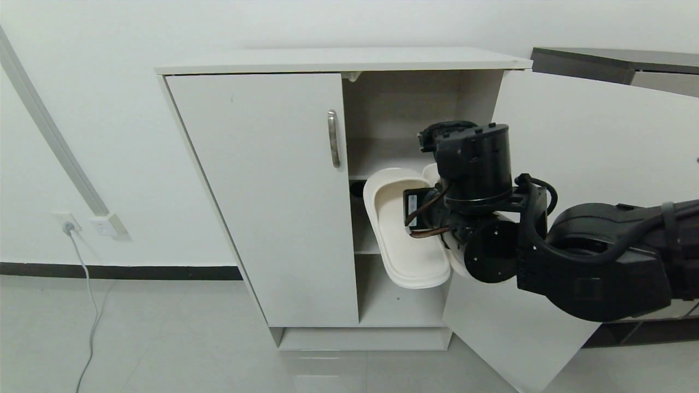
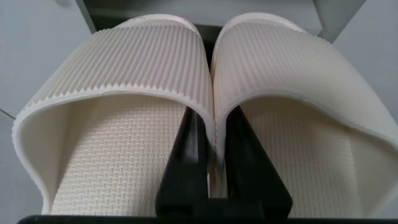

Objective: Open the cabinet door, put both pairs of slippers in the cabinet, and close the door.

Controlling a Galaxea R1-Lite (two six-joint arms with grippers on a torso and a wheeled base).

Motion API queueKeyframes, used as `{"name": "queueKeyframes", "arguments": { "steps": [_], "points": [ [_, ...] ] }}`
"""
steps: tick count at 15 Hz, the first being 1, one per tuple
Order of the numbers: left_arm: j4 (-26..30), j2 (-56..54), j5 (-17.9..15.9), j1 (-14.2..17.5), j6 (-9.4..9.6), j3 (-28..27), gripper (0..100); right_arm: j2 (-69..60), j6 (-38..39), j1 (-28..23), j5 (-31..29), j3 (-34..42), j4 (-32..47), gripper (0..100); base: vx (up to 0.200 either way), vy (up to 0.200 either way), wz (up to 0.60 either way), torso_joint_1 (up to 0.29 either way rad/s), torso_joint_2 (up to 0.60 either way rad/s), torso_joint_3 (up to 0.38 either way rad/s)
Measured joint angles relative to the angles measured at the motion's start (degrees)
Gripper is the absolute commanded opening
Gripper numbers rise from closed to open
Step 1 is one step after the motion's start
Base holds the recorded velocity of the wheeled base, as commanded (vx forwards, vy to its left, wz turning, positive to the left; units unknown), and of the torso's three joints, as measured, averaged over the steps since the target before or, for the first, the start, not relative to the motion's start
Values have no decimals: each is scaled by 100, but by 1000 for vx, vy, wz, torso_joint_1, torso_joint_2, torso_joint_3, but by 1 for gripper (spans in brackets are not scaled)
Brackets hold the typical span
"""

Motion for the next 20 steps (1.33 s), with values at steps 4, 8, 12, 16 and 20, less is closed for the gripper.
{"name": "queueKeyframes", "arguments": {
  "steps": [4,8,12,16,20],
  "points": [
    [2,0,-2,2,-2,0,0,-34,0,-33,5,-57,2,0,0,0,0,0,0,0],
    [2,0,0,0,-10,0,0,-43,7,-40,6,-39,2,0,100,0,0,-1,1,-1],
    [2,0,-2,5,-21,0,0,-54,7,-44,6,-24,6,0,200,0,0,-2,0,5],
    [-1,0,-2,0,-21,0,0,-54,9,-30,0,-13,16,0,200,0,0,2,2,4],
    [-1,0,6,-2,-13,0,0,-15,9,-30,6,20,0,0,150,0,0,3,2,4]
  ]
}}
